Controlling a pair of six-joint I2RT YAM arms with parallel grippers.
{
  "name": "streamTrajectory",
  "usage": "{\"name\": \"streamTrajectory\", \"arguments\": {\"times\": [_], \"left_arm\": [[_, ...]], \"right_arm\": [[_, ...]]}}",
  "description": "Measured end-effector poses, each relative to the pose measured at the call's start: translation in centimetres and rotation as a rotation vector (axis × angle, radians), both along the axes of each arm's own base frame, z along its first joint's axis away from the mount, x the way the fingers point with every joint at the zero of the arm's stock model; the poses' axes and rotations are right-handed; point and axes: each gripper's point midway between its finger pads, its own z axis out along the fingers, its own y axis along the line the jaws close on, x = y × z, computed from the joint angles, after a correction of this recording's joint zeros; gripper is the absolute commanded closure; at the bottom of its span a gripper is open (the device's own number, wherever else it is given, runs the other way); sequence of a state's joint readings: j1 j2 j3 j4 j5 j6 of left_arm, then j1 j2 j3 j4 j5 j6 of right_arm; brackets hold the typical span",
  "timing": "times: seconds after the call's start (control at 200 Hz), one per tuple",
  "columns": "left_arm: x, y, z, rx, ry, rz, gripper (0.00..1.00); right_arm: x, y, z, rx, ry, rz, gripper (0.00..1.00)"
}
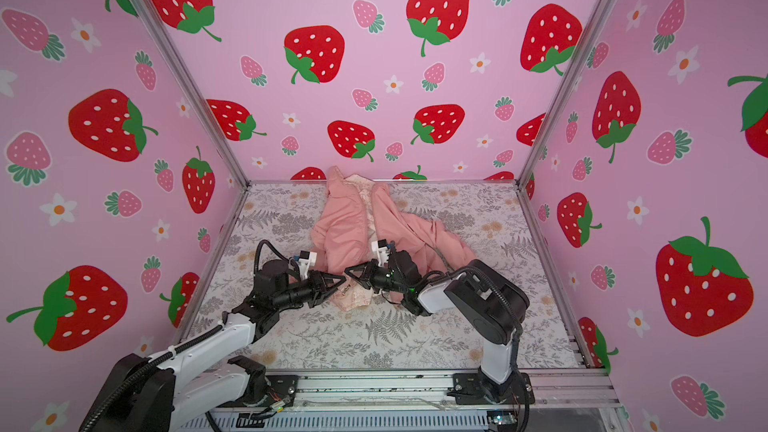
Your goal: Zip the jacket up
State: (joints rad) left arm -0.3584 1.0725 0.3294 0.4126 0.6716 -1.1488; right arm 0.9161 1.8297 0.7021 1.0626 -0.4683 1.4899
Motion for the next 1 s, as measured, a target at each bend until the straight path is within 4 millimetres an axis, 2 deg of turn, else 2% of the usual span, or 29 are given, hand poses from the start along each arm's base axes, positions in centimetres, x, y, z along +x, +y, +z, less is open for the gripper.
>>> {"name": "streamTrajectory", "arguments": {"times": [0.045,0.11,0.355,0.705,1.0], "left_arm": [[-0.1,0.0,-0.1,-0.001,0.002,-0.004,0.54],[-0.3,0.0,-0.2,0.000,0.006,-0.011,0.54],[-0.7,-0.3,-0.4,0.004,-0.002,-0.049,0.71],[-1.5,-0.9,-1.2,0.023,0.001,-0.127,0.72],[-1.4,-1.0,-1.5,0.037,-0.008,-0.141,0.80]], "right_arm": [[0.0,0.0,-0.2,-0.007,0.006,0.000,1.00],[-0.1,-0.1,-0.6,-0.025,0.010,0.002,1.00],[-0.3,-0.4,-0.5,-0.052,0.002,0.006,1.00],[-0.4,-0.5,-0.9,-0.072,0.003,0.011,1.00],[-0.5,-0.6,-0.4,-0.074,-0.003,0.011,1.00]]}}
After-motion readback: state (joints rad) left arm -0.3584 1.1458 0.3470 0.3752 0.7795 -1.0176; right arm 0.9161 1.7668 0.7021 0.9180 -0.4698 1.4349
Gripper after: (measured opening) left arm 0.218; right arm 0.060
